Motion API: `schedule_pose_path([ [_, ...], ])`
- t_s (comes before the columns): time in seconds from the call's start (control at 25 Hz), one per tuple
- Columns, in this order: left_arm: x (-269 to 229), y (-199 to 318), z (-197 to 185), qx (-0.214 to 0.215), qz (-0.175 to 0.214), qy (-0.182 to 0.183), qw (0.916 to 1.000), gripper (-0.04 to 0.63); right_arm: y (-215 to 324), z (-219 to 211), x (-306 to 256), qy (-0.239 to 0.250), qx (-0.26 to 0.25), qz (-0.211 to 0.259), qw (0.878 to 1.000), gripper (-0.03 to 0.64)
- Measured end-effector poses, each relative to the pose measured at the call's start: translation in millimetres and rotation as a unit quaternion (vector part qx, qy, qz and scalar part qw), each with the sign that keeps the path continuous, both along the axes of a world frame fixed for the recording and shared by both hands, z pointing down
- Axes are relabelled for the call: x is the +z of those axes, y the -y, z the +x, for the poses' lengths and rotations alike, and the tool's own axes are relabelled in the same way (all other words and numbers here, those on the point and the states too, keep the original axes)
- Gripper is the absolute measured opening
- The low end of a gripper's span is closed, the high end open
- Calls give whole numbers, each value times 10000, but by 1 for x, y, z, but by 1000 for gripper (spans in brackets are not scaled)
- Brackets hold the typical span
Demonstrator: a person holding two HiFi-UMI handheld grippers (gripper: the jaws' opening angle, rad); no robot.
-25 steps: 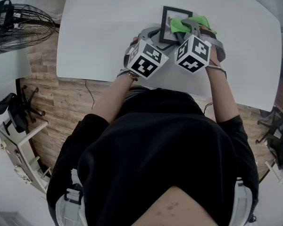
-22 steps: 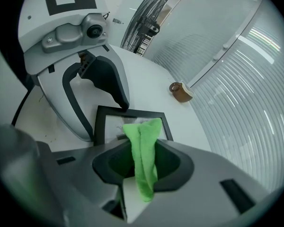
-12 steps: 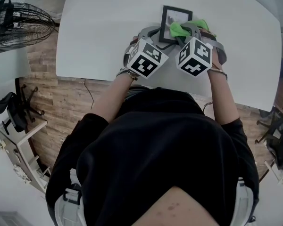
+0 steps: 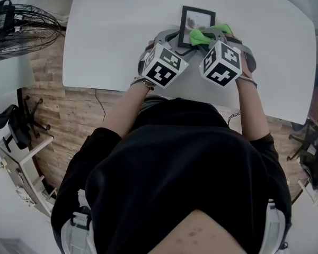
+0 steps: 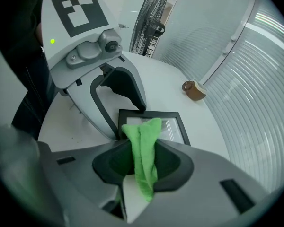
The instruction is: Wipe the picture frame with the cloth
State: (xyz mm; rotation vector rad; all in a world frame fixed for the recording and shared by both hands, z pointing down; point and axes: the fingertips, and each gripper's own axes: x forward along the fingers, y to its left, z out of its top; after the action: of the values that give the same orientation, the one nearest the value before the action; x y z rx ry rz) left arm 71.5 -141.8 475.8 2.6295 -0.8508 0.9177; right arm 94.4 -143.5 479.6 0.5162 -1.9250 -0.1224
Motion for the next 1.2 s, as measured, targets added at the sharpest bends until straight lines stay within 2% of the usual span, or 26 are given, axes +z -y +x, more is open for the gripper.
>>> schedule_pose_path([
  [0.52, 0, 0, 0, 5, 22, 4, 10000, 314, -11, -4, -2, 103, -127, -731, 9972, 112],
  [0.8, 0, 1, -1, 2, 13, -4, 10000, 314, -17, -5, -5, 224, -291, -1203, 9921, 110],
  [1.04, 0, 1, -1, 3, 8, -7, 10000, 314, -19, -4, -10, 346, -222, -1611, 9861, 110],
  [1.2, 0, 1, -1, 1, 11, -6, 10000, 314, -21, -6, -11, 552, -248, -1615, 9850, 112],
])
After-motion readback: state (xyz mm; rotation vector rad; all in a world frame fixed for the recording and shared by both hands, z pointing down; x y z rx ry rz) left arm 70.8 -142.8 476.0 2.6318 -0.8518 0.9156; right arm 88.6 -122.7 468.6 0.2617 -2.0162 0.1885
